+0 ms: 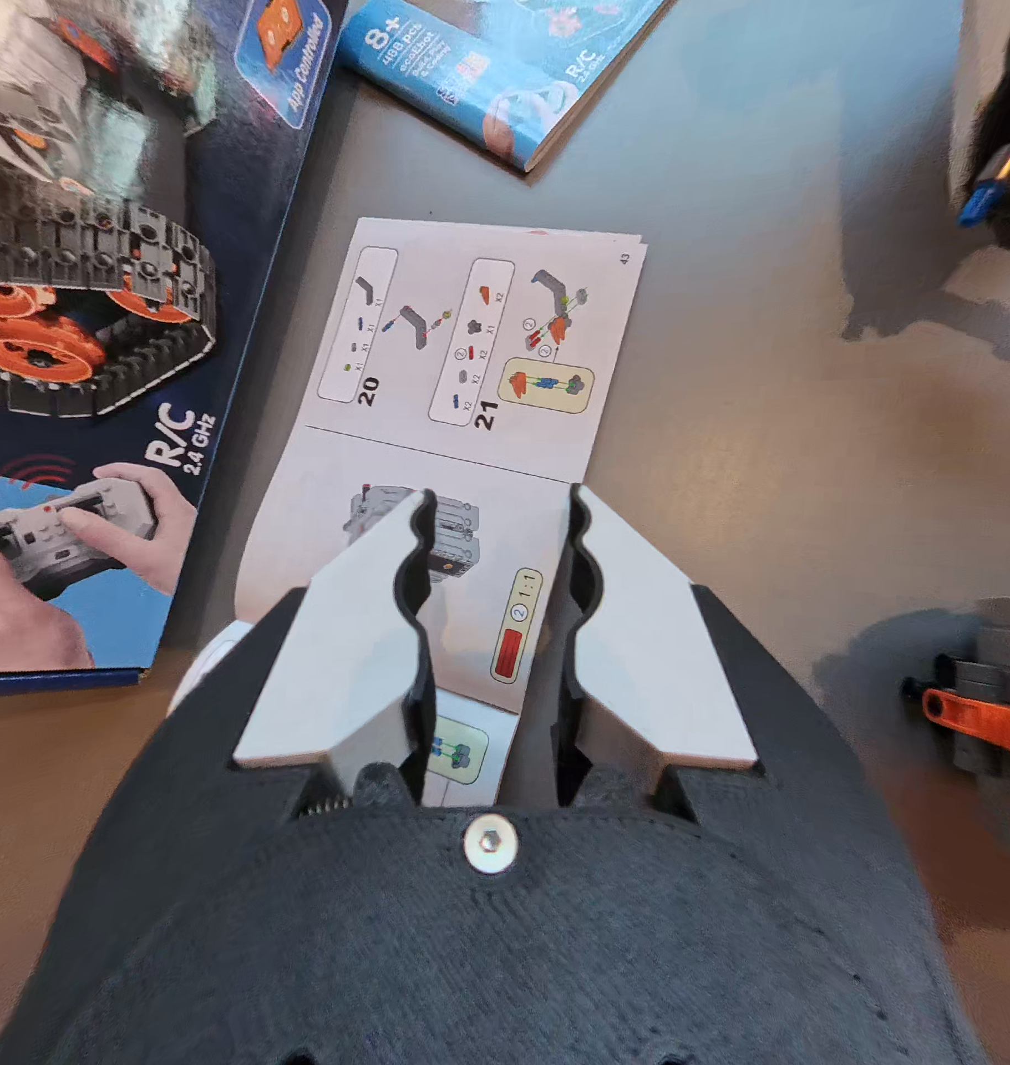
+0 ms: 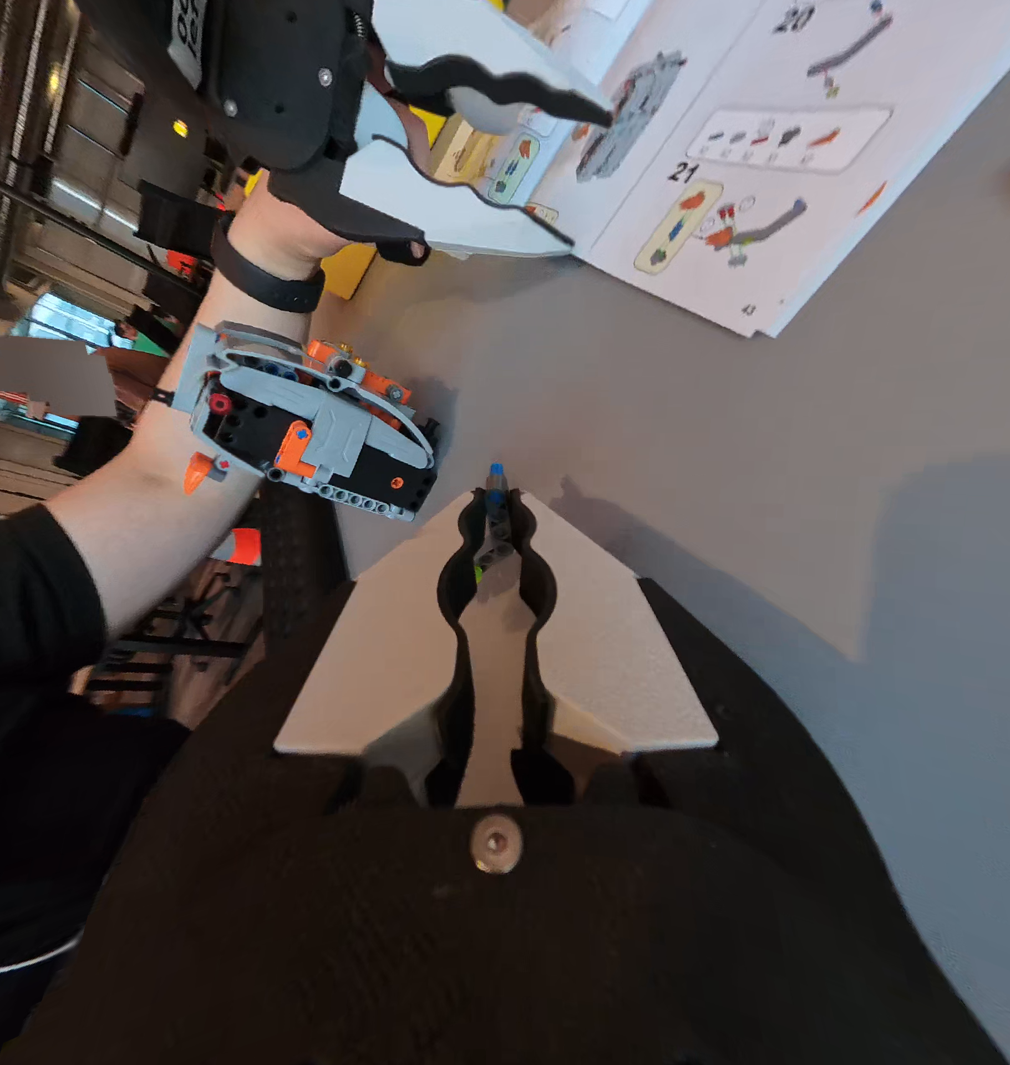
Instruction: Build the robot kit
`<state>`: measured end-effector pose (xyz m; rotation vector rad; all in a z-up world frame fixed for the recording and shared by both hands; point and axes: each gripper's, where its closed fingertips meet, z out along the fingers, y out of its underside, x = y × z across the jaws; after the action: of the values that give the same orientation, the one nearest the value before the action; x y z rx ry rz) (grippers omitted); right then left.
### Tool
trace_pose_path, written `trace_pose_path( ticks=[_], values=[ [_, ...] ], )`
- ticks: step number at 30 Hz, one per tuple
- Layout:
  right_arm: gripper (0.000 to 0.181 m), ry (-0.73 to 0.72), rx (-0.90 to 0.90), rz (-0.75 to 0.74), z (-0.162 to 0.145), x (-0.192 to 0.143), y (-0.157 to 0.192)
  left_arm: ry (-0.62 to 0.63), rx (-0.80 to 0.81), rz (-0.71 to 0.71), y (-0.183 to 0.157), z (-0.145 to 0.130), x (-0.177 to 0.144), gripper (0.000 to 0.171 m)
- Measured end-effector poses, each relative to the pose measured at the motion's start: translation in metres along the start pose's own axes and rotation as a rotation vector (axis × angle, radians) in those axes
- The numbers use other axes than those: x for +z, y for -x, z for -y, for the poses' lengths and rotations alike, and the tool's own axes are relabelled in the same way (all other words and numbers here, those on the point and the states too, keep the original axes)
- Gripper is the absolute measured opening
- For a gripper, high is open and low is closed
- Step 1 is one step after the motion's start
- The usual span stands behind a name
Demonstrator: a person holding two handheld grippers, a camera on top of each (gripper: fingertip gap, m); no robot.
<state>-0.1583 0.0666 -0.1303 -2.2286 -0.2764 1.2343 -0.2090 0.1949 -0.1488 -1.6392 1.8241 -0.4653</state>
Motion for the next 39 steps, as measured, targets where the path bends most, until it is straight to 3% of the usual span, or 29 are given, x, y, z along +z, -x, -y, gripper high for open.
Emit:
trace_pose_path(
  ticks=[4, 9, 17, 23, 27, 32, 35, 39],
  values=[
    [0.007, -0.01, 0.04, 0.011, 0.002, 0.002, -0.01, 0.007, 0.014, -0.008, -0.004, -0.008, 0.004, 0.042],
    [0.008, 0.019, 0.027, -0.03, -0.001, 0.003, -0.021, -0.032, -0.036, -0.076, -0.013, -0.009, 0.006, 0.024],
    [0.013, 0.013, 0.013, -0.067, 0.002, 0.0, -0.032, -0.1, -0.075, -0.078, -0.016, -0.012, 0.004, 0.033],
    [0.035, -0.015, -0.07, -0.081, 0.01, -0.006, -0.033, -0.124, -0.093, -0.073, -0.015, -0.013, 0.003, 0.025],
    [0.04, -0.121, -0.144, -0.092, 0.033, -0.02, -0.033, -0.144, -0.117, -0.097, -0.015, -0.012, 0.002, 0.024],
    [0.04, -0.252, -0.399, -0.211, 0.08, -0.031, -0.038, -0.146, -0.129, -0.111, -0.015, -0.013, 0.001, 0.024],
    [0.039, -0.155, -0.621, -0.24, 0.089, -0.015, -0.036, -0.15, -0.141, -0.121, -0.015, -0.012, 0.001, 0.024],
    [0.036, 0.152, -0.848, -0.212, 0.072, 0.015, -0.044, -0.137, -0.138, -0.121, -0.015, -0.013, 0.001, 0.022]
  ],
)
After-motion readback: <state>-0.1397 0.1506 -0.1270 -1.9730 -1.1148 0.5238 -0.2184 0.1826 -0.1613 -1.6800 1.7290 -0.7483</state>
